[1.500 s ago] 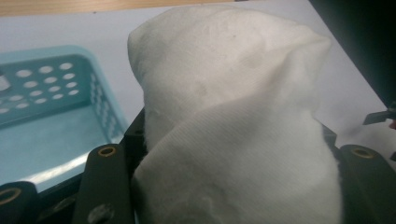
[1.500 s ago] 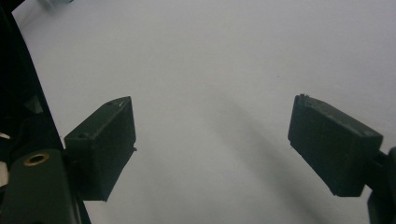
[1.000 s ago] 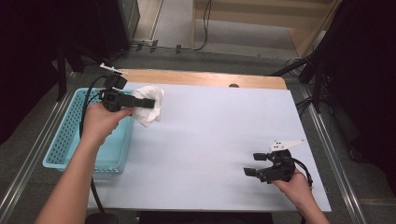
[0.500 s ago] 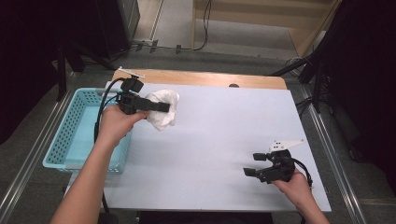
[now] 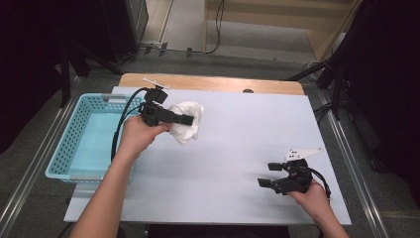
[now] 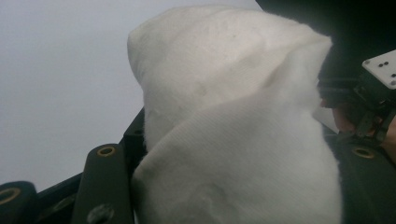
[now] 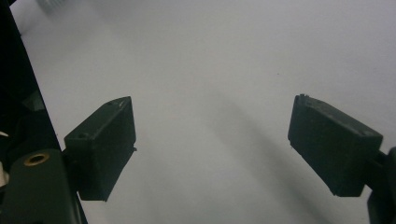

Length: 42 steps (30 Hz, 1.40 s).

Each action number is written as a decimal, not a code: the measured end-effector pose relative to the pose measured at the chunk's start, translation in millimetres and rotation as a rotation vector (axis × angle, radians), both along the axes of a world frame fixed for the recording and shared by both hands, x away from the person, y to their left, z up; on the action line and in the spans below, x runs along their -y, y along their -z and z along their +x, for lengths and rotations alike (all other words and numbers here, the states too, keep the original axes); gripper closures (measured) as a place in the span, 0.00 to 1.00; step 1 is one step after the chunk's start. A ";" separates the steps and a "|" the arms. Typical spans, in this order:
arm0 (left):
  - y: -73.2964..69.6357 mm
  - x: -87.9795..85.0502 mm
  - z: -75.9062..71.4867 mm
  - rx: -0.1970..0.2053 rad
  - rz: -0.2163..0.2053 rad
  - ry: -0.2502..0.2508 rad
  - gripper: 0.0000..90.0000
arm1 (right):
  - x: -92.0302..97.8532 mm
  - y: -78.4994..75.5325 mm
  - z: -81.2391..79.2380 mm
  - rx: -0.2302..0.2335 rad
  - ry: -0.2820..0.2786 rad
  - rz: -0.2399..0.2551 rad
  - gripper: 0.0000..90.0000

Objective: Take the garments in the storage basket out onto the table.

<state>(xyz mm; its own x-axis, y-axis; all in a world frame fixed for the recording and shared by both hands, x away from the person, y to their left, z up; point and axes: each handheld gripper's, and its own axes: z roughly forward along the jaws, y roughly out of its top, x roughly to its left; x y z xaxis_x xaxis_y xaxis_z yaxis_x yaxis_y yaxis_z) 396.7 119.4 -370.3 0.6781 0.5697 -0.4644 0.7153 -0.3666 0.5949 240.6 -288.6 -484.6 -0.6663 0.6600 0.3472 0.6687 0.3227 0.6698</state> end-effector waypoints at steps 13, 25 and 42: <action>19.2 31.7 -2.5 -0.022 -0.001 0.053 0.43 | 0.2 0.3 0.3 -0.003 0.003 0.000 0.15; 30.4 53.8 -13.7 -0.014 -0.022 0.092 0.43 | 0.9 0.8 1.5 0.002 0.003 0.003 0.15; 54.1 92.0 -26.4 -0.015 -0.002 0.151 0.43 | -1.0 3.0 -1.5 0.003 0.003 0.000 0.15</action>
